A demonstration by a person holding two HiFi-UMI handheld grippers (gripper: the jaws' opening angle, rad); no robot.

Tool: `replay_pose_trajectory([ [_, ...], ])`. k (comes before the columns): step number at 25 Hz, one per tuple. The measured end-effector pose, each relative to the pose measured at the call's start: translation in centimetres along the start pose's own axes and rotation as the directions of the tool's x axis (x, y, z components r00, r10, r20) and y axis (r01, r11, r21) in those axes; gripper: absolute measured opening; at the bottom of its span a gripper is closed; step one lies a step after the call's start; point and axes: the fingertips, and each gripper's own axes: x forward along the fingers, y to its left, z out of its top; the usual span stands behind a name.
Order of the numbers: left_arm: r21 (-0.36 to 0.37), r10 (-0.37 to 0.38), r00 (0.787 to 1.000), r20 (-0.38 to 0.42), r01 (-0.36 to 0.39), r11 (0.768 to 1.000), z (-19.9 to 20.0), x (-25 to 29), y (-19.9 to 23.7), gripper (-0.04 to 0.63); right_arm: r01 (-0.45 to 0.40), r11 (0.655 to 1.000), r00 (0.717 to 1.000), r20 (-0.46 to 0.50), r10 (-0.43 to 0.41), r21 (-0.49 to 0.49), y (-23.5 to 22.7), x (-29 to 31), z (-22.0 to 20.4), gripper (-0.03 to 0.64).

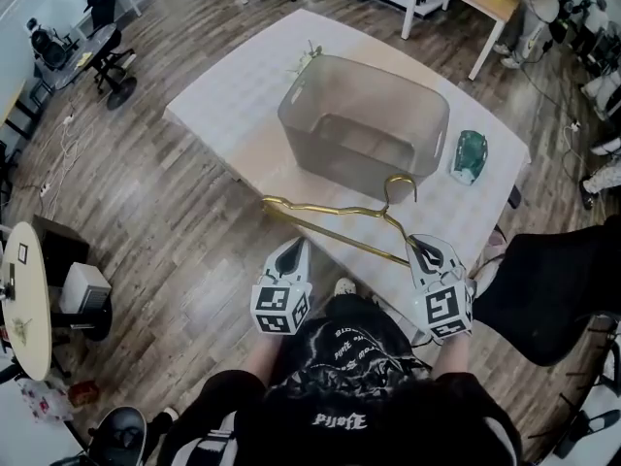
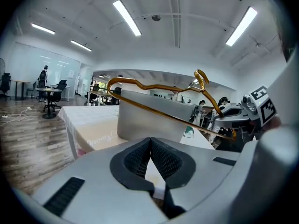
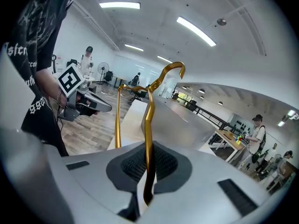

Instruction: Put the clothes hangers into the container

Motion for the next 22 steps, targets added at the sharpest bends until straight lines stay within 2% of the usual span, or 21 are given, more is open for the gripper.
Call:
replay_pose_trajectory([
  [5, 0.009, 0.021, 1.000, -0.006, -0.020, 1.000, 1.1, 2.6, 0.9, 0.020, -0.072, 0.997, 0.996, 0.045, 0.072, -0.001, -2.5, 1.8, 2.3, 0.011],
  [10, -0.002, 0.038, 0.999, 0.003, -0.038, 0.999, 2.3, 4.7, 1.9, 0.020, -0.053, 0.998, 0.995, 0.085, 0.055, -0.019, -6.3, 2.8, 4.3, 0.010],
  [17, 0.006, 0.015, 1.000, -0.021, -0.015, 1.000, 1.7, 6.6, 1.6, 0.020, -0.008, 0.992, 0.994, 0.110, 0.022, -0.123, -13.0, 3.9, 6.2, 0.009],
  [22, 0.000, 0.016, 0.999, -0.038, -0.016, 1.000, 0.9, 6.9, 1.4, 0.020, 0.006, 0.988, 0.997, 0.079, 0.005, -0.151, -17.5, 4.3, 7.0, 0.009],
])
